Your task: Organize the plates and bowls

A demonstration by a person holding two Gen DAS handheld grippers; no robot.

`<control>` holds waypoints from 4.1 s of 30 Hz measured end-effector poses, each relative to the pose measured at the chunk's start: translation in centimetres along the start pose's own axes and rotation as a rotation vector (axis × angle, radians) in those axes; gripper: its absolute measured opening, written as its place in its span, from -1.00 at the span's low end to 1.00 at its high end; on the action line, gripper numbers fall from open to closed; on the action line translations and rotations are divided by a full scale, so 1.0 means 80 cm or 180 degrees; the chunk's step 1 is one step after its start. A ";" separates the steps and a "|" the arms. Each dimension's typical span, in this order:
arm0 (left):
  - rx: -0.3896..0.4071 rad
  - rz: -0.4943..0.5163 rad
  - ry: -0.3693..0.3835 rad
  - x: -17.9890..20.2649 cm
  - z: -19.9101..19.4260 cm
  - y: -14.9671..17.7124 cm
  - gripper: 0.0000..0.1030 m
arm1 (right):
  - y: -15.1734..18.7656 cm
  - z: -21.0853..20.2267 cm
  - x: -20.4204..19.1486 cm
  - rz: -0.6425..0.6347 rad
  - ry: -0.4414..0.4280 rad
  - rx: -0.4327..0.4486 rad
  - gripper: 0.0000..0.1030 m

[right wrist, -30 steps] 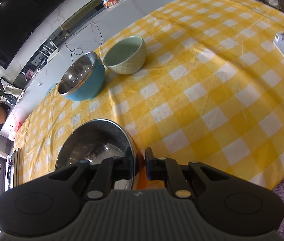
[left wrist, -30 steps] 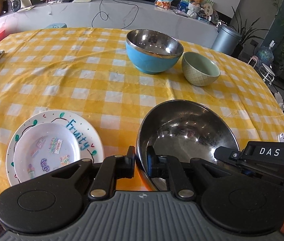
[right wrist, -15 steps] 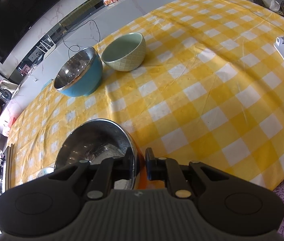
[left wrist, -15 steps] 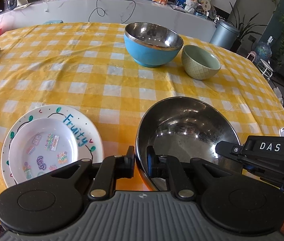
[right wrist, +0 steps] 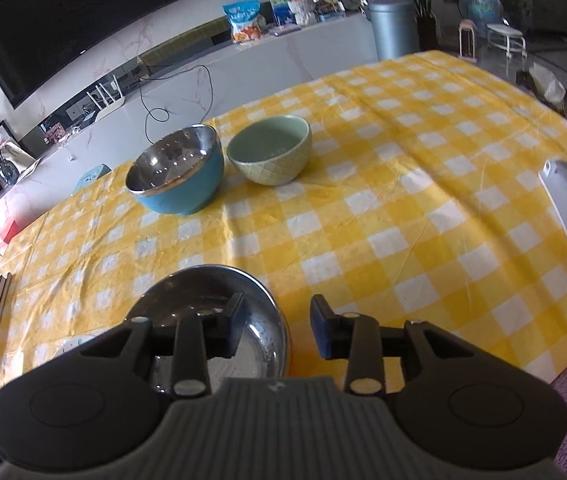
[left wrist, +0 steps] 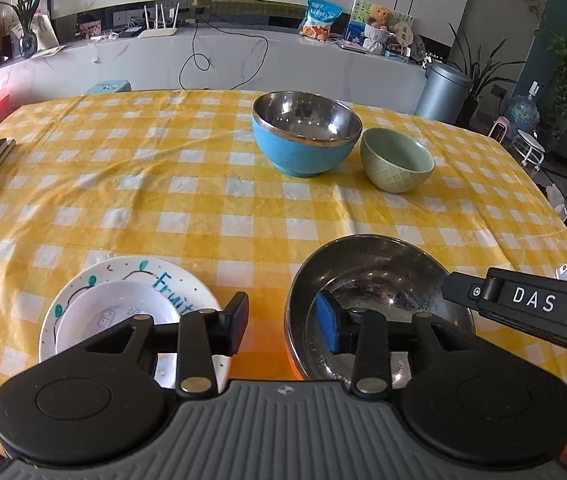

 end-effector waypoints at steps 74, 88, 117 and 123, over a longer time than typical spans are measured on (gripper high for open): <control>0.0008 0.0090 -0.0061 -0.012 0.175 -0.188 -0.93 | -0.164 0.218 -0.065 -0.0426 -0.0292 -0.0108 -0.72; 0.0118 -0.0132 -0.0039 -0.032 0.089 -0.187 -0.92 | -0.150 0.156 -0.071 -0.0170 -0.0496 -0.0070 -0.80; 0.0128 -0.0536 0.0455 -0.022 -0.077 -0.062 -0.87 | -0.039 -0.082 -0.012 0.0273 -0.0559 0.0349 -0.80; 0.0024 -0.0483 0.0412 -0.011 -0.066 -0.040 -0.87 | -0.022 -0.081 0.010 0.0351 -0.0444 0.0320 -0.80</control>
Point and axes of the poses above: each gripper's, at about its wrist camera, not at the fingertips, and z roughly the way its jaws point, x to its right, y to its underside, the point moved 5 cm from there along z, roughly the way its jaws point, and after that the axes turned 15 degrees about -z, right-handed, at the moved point
